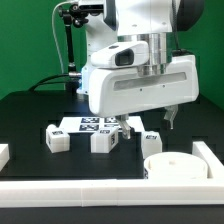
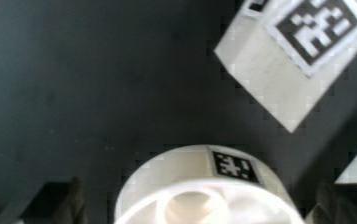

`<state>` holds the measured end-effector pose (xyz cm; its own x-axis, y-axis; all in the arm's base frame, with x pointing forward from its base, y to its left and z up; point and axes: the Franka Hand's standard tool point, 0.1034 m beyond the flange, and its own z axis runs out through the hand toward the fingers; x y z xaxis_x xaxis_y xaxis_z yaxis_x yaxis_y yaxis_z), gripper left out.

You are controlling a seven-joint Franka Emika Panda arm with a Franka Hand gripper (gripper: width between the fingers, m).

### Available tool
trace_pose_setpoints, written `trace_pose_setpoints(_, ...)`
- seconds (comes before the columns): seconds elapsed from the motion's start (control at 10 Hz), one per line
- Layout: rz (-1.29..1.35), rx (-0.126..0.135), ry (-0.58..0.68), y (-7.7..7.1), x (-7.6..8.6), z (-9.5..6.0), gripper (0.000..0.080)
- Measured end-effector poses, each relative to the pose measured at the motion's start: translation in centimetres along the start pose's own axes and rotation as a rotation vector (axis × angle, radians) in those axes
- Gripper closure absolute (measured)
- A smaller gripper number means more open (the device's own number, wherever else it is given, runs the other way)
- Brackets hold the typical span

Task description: Assemble stool

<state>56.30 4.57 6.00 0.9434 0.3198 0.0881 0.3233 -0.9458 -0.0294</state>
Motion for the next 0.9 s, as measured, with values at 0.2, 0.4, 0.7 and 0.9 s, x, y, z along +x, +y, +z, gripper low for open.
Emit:
trace_pose_setpoints(0.2, 0.133, 0.012, 0.002, -0.23, 0.05, 0.02, 0.0150)
trace_pose_setpoints(0.4, 0.370, 0.017, -0.002, -0.52, -0.14, 0.10, 0.0150)
trace_pose_setpoints(0.7, 0.627, 0.030, -0.023, -0.98, -0.52, 0.44, 0.0150)
trace_pose_setpoints(0.9, 0.600, 0.033, -0.038, -1.06, -0.61, 0.45, 0.0150)
